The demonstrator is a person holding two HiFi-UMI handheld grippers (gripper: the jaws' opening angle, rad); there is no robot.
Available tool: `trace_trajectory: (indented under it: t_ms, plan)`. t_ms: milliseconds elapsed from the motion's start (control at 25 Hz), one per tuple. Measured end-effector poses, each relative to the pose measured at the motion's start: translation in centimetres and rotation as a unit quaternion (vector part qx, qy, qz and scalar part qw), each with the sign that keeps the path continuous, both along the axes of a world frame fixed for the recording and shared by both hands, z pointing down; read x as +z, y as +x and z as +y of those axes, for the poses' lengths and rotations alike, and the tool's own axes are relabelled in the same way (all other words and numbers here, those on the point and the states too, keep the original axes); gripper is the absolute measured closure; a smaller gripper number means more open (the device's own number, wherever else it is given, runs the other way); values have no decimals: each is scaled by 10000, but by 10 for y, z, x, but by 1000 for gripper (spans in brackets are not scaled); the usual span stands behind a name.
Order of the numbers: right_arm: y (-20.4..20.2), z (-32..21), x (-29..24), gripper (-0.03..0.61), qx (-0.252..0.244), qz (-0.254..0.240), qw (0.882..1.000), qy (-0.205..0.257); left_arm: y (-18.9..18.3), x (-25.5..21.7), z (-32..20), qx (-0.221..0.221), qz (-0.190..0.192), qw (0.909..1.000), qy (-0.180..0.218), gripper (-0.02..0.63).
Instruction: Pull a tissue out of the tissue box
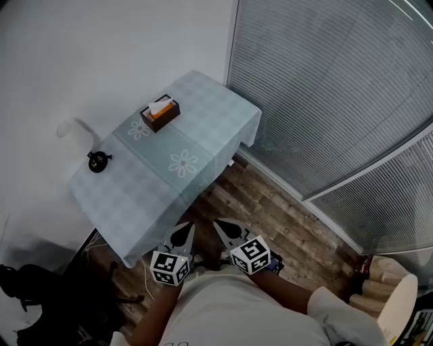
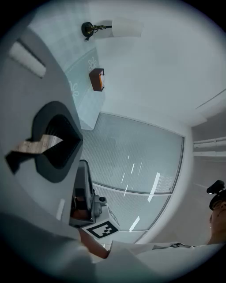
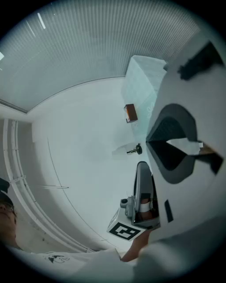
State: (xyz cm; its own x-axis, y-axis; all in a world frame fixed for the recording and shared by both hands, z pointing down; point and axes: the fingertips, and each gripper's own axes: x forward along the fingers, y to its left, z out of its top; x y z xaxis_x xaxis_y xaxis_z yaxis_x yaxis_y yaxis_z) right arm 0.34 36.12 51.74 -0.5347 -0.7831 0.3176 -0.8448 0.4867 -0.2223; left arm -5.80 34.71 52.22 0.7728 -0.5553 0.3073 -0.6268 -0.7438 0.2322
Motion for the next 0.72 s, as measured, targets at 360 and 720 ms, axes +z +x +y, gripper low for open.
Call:
trace_trajectory:
  t_ms: [360,720]
  plan:
    - [2,4,6,566,-31,-63,10000,-62,1,7,3,-3,17,9999,-106,607]
    - [-26,-8,10,563,-101,-170,9996,-184,-24,6,-6,-11,83,9998,-153,606]
